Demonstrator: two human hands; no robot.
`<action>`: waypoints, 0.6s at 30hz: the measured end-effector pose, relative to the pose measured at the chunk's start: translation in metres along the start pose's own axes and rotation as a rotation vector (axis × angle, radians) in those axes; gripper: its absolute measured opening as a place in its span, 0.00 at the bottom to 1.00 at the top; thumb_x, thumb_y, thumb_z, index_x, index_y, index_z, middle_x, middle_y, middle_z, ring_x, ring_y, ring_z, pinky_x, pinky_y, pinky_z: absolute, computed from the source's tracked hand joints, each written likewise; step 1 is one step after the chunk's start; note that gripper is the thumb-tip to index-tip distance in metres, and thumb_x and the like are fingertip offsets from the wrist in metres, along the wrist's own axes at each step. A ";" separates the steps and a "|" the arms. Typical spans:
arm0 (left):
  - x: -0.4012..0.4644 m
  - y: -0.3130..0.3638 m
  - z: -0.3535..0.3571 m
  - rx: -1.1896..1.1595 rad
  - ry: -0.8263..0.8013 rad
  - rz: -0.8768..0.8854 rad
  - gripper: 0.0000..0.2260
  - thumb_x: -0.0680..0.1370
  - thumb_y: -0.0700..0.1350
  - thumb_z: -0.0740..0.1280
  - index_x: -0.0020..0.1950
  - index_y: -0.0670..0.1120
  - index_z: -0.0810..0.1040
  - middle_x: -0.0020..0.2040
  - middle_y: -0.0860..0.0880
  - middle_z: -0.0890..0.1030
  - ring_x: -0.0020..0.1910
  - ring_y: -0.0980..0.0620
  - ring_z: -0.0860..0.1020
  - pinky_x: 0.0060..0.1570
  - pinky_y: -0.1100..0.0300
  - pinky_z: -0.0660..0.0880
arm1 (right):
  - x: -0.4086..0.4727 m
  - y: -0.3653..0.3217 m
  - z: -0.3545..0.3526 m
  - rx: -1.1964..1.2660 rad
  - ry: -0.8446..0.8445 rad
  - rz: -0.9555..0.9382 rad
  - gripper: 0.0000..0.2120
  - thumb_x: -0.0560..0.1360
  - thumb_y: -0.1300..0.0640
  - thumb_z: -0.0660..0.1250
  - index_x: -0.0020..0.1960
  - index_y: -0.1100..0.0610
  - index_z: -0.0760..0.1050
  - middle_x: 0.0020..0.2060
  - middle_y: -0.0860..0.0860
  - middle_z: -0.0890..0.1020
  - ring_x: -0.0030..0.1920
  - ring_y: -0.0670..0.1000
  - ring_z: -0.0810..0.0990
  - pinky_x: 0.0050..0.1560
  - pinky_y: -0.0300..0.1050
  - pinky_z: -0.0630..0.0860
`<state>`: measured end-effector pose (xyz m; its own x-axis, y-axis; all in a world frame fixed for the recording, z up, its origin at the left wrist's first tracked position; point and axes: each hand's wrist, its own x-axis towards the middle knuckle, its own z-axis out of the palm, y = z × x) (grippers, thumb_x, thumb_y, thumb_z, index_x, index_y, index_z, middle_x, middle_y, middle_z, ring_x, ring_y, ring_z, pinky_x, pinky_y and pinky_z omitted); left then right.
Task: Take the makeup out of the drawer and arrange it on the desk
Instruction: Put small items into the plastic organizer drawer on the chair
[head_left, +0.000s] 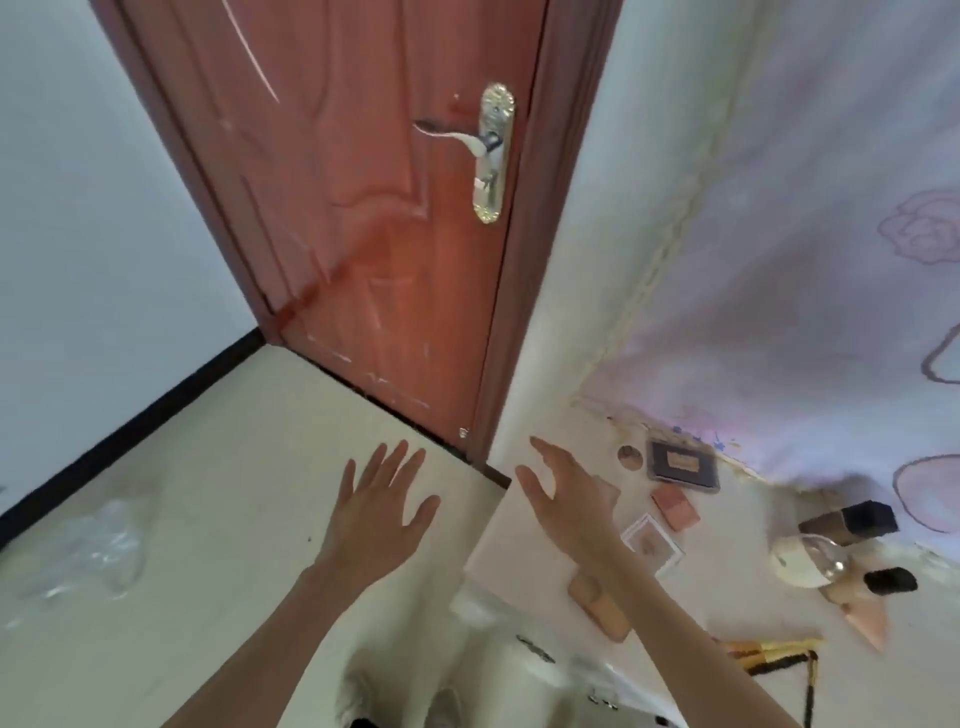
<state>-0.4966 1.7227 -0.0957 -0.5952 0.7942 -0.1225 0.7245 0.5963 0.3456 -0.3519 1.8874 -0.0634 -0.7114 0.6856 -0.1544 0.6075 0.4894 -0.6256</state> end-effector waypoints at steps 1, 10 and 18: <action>-0.009 -0.016 -0.013 -0.022 0.049 -0.057 0.27 0.79 0.60 0.50 0.76 0.53 0.51 0.77 0.53 0.51 0.76 0.53 0.45 0.73 0.51 0.41 | 0.009 -0.023 0.007 -0.018 -0.033 -0.103 0.22 0.79 0.48 0.58 0.71 0.52 0.65 0.67 0.49 0.71 0.67 0.50 0.69 0.59 0.32 0.58; -0.165 -0.161 -0.080 -0.136 0.414 -0.569 0.26 0.79 0.60 0.50 0.76 0.56 0.49 0.77 0.56 0.47 0.73 0.57 0.37 0.72 0.54 0.36 | -0.007 -0.240 0.150 -0.255 -0.393 -0.807 0.26 0.80 0.48 0.57 0.75 0.54 0.57 0.74 0.49 0.62 0.74 0.47 0.58 0.73 0.43 0.55; -0.371 -0.308 -0.111 -0.073 0.643 -1.015 0.26 0.79 0.58 0.55 0.76 0.53 0.54 0.77 0.53 0.53 0.75 0.53 0.43 0.72 0.51 0.41 | -0.121 -0.415 0.320 -0.346 -0.627 -1.205 0.26 0.80 0.46 0.56 0.75 0.52 0.56 0.74 0.49 0.60 0.74 0.48 0.58 0.73 0.47 0.54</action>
<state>-0.5373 1.2318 -0.0534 -0.9622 -0.2492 0.1095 -0.1836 0.8912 0.4147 -0.6311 1.4289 -0.0292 -0.8330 -0.5523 -0.0334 -0.4916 0.7664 -0.4134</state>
